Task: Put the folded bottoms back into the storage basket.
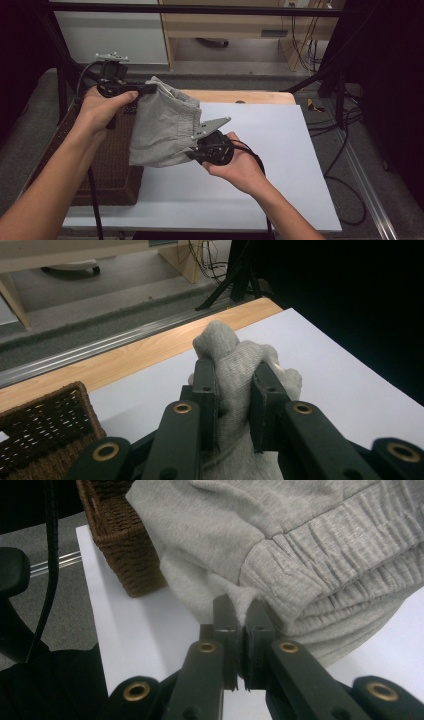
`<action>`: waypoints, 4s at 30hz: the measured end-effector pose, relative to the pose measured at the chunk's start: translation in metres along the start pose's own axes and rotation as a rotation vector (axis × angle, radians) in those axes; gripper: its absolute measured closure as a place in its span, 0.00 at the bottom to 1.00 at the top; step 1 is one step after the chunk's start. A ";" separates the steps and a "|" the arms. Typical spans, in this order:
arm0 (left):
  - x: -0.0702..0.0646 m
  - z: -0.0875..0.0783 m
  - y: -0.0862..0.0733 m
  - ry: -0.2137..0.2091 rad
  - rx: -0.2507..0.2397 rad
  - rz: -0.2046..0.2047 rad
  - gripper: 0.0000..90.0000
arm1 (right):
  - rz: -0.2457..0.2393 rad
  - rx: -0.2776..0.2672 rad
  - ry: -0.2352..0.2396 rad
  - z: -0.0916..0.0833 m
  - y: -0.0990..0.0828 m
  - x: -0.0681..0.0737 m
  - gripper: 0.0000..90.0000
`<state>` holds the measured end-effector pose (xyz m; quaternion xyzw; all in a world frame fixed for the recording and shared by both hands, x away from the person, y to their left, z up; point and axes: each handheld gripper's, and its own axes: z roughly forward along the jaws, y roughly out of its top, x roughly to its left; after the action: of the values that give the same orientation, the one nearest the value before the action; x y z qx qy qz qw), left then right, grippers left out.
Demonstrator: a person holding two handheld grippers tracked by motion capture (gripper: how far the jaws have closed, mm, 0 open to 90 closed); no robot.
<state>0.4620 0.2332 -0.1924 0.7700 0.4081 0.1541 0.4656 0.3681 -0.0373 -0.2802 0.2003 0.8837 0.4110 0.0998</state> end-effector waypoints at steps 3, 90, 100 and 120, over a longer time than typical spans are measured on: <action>0.002 -0.004 -0.001 0.001 -0.001 -0.002 0.85 | -0.003 0.001 0.002 0.004 0.003 0.002 0.97; 0.093 -0.089 -0.042 0.092 -0.011 -0.052 0.85 | -0.092 -0.044 0.087 0.099 0.078 0.059 0.97; 0.097 -0.087 -0.043 0.119 -0.007 -0.057 0.85 | -0.092 -0.053 0.063 0.101 0.081 0.060 0.97; 0.105 -0.092 -0.045 0.171 -0.019 -0.069 0.85 | -0.126 -0.130 0.083 0.118 0.085 0.067 0.97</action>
<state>0.4479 0.3791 -0.1975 0.7352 0.4712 0.2071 0.4412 0.3714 0.1227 -0.2918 0.1203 0.8694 0.4683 0.1015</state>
